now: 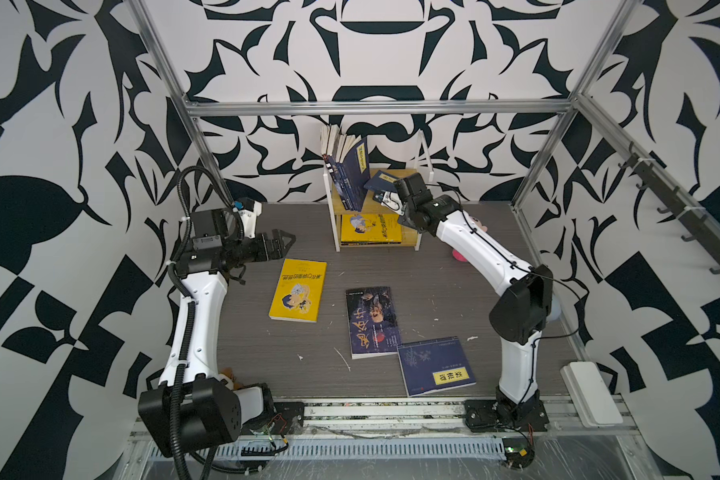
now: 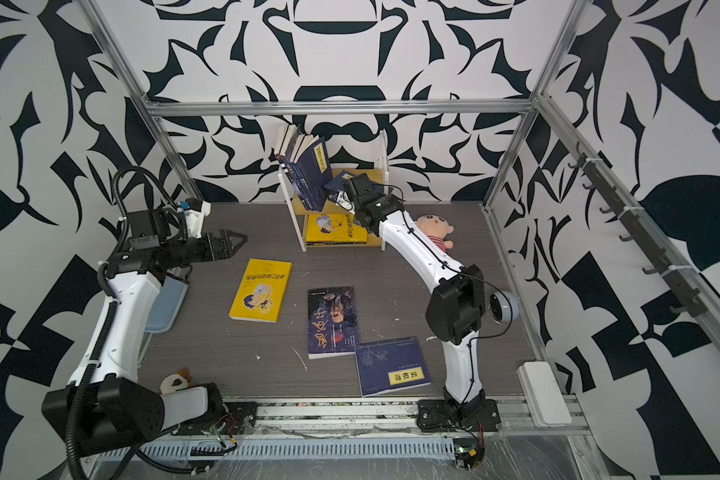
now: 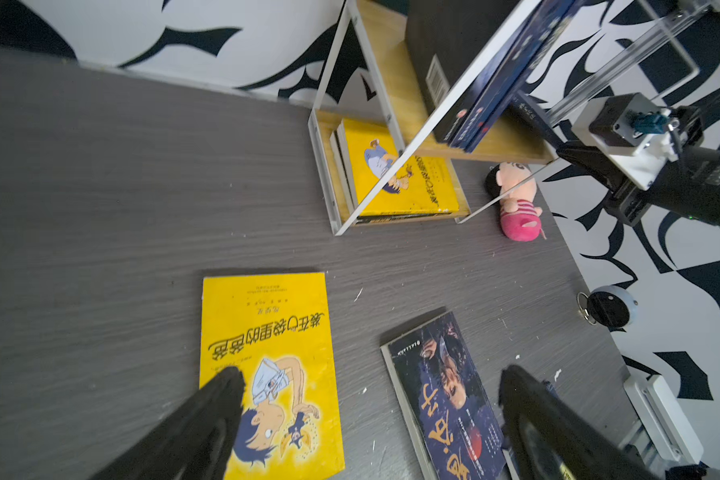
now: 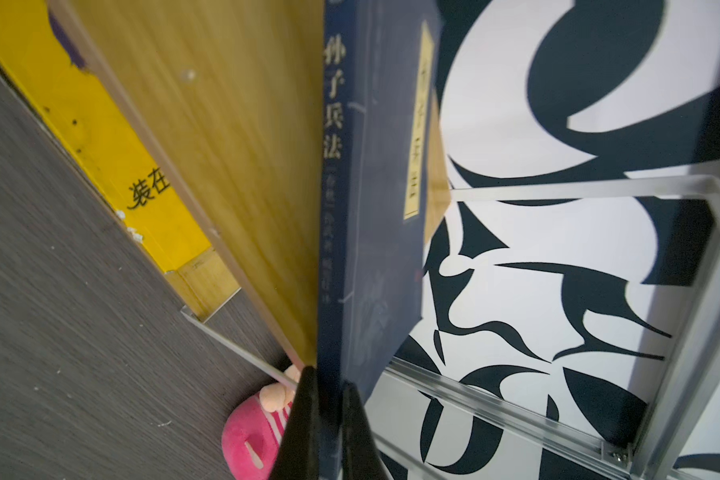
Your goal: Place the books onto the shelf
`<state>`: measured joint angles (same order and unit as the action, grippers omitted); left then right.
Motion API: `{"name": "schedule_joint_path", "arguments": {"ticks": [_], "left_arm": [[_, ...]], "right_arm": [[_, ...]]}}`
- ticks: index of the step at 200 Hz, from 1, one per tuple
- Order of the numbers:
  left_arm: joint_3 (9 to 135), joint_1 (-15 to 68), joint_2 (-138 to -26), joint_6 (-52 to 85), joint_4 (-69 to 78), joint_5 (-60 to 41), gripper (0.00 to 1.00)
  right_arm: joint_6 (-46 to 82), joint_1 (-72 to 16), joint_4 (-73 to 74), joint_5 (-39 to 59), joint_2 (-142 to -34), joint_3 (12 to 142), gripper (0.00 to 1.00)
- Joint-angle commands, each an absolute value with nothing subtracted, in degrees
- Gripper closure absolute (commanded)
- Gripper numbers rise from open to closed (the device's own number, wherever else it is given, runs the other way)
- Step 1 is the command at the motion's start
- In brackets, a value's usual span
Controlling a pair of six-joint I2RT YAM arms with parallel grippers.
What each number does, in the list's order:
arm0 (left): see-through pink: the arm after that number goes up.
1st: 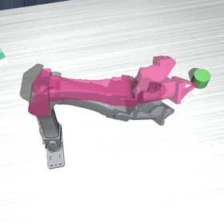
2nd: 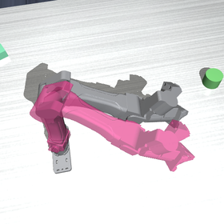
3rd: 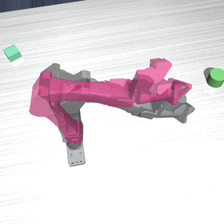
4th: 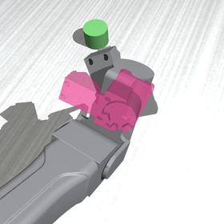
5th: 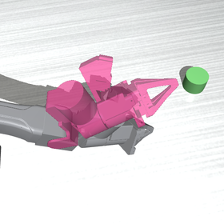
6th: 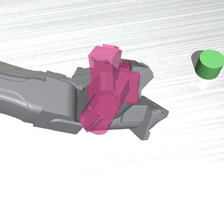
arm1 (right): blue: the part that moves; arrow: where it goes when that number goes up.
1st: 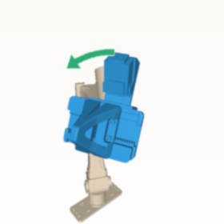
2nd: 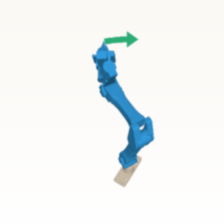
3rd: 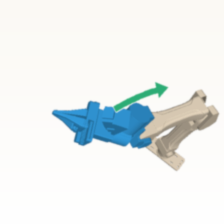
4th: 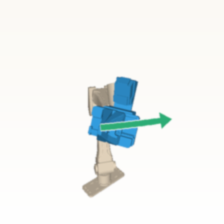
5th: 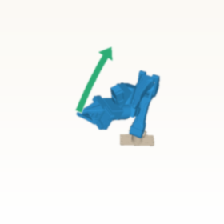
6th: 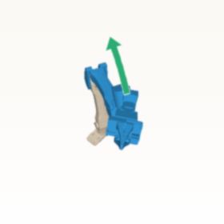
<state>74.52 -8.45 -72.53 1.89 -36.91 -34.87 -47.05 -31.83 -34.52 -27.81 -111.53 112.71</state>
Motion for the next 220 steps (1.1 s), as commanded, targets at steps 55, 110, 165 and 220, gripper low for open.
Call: {"name": "schedule_joint_path", "arguments": {"ticks": [55, 110, 165, 220], "left_arm": [[102.30, 3.29, -84.06, 11.99, -36.99, -35.96, 0.01], [111.40, 13.64, -95.25, 30.15, -24.96, -33.21, 0.00], [107.86, 21.46, -99.99, 41.28, -25.77, -29.36, 0.00], [98.27, 22.63, -95.83, 43.35, -26.85, -32.63, 0.00]], "right_arm": [[-28.15, -31.73, -0.84, -19.72, -97.79, 95.43, 1.00], [-14.91, -32.19, 14.66, -18.13, -96.01, 84.25, 1.00], [-12.76, -34.25, 12.87, -17.77, -89.19, 76.30, 1.00], [26.02, -32.14, 0.16, -18.37, -80.60, 70.72, 0.55]]}}
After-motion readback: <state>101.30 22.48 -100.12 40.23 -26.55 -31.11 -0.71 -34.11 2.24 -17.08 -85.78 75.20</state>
